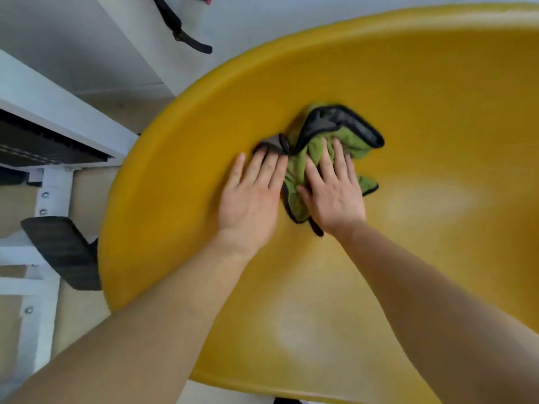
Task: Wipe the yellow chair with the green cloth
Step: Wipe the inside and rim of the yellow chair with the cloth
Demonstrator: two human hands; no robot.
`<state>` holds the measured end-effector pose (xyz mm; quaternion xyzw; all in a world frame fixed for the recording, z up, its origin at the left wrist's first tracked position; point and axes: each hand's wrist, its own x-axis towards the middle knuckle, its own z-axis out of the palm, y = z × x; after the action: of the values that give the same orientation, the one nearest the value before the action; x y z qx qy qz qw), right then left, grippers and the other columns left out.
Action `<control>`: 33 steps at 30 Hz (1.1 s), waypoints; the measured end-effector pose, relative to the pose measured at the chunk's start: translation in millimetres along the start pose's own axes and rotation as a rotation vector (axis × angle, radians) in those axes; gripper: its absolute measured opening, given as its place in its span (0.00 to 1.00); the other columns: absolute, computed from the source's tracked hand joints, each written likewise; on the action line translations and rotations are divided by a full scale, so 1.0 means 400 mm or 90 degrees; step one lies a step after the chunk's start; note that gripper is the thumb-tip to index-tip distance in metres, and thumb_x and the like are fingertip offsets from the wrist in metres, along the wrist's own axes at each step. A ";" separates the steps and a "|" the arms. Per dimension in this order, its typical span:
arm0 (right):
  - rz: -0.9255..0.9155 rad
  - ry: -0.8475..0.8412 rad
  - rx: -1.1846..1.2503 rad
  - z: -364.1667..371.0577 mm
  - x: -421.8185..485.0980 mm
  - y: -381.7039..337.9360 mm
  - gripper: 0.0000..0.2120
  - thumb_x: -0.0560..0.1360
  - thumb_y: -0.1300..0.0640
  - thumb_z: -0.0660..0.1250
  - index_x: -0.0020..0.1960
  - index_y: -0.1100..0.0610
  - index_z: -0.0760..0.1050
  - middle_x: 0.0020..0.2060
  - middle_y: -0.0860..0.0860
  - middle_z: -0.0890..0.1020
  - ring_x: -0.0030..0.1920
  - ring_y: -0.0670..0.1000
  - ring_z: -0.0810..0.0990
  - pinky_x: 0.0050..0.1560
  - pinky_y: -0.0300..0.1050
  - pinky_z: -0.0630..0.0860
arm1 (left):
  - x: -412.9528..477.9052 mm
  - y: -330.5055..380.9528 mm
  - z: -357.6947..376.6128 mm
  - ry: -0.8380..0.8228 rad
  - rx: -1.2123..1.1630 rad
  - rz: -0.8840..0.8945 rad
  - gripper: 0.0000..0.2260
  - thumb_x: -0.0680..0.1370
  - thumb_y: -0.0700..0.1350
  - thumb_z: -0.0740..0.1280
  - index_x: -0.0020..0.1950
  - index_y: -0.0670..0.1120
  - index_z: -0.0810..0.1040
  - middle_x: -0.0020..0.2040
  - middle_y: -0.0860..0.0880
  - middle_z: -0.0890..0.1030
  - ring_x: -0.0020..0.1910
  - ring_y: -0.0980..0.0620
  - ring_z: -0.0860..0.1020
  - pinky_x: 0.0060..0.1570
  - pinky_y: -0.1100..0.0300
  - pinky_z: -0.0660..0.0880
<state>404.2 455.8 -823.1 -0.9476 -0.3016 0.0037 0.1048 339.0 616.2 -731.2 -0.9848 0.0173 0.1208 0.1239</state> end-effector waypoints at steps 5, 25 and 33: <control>0.002 -0.263 -0.064 0.077 -0.296 0.101 0.31 0.83 0.37 0.40 0.82 0.48 0.42 0.81 0.55 0.42 0.80 0.59 0.38 0.78 0.61 0.52 | -0.033 0.149 0.112 -0.254 -0.028 0.159 0.30 0.82 0.46 0.51 0.82 0.47 0.42 0.83 0.48 0.44 0.81 0.49 0.41 0.77 0.46 0.38; 0.090 -0.227 -0.001 -0.001 -0.392 0.251 0.35 0.76 0.46 0.63 0.80 0.54 0.60 0.81 0.55 0.47 0.81 0.60 0.49 0.78 0.62 0.53 | 0.029 0.399 0.085 -0.343 -0.277 0.129 0.31 0.79 0.51 0.63 0.80 0.52 0.57 0.82 0.52 0.54 0.80 0.48 0.52 0.77 0.50 0.55; 0.380 -0.277 0.418 -0.101 -0.464 0.187 0.19 0.71 0.55 0.71 0.61 0.50 0.71 0.50 0.47 0.80 0.49 0.54 0.79 0.49 0.55 0.78 | -0.043 0.490 0.018 -0.418 -0.876 -0.257 0.07 0.75 0.38 0.69 0.45 0.50 0.79 0.47 0.47 0.85 0.45 0.48 0.82 0.44 0.53 0.79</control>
<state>297.9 281.9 -809.1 -0.8870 -0.0150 0.3262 0.3266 308.2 428.1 -780.7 -0.7382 -0.2780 0.3640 -0.4953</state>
